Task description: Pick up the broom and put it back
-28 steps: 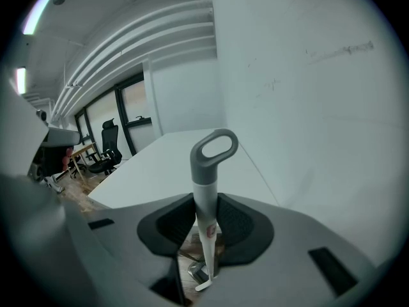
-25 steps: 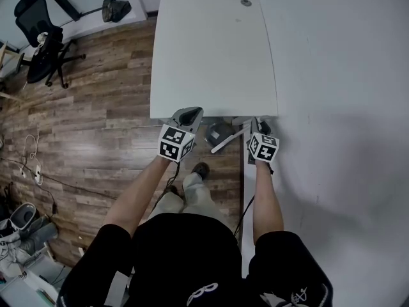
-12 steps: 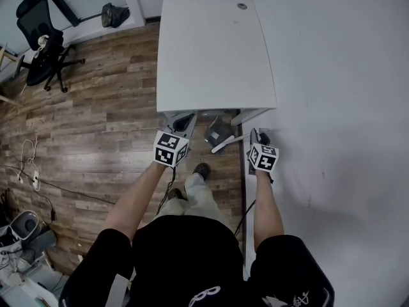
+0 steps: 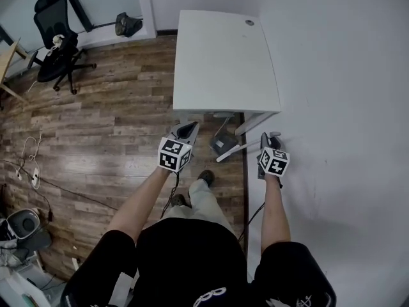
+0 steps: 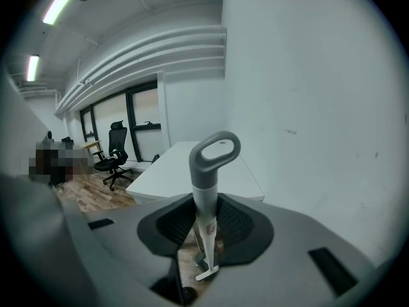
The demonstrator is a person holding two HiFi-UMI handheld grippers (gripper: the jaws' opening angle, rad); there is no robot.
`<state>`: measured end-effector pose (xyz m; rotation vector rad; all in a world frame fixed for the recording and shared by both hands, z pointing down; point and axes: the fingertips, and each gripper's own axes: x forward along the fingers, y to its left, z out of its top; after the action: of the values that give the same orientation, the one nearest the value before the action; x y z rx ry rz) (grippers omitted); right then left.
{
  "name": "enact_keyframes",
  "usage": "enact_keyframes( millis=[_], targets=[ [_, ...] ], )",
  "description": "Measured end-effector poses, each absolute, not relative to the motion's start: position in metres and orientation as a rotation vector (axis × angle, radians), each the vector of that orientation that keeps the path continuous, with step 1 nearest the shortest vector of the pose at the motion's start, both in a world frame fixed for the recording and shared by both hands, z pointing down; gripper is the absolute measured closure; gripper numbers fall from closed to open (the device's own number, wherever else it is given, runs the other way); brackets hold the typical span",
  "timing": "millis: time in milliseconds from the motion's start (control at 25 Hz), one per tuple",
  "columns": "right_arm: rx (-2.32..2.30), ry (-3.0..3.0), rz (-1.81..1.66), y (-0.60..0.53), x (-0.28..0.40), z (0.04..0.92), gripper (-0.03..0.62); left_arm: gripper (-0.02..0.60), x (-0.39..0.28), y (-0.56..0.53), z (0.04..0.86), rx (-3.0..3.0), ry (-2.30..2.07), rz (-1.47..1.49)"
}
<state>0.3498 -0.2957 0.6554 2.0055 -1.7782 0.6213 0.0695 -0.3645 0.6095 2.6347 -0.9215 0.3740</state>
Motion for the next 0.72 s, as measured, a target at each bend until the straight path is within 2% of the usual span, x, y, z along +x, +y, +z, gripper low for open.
enact_keyframes(
  millis=[720],
  targets=[
    [2.109, -1.94, 0.417, -0.264, 0.271, 0.532, 0.48, 0.575, -0.009, -0.304, 0.525, 2.714, -1.038, 0.239]
  ],
)
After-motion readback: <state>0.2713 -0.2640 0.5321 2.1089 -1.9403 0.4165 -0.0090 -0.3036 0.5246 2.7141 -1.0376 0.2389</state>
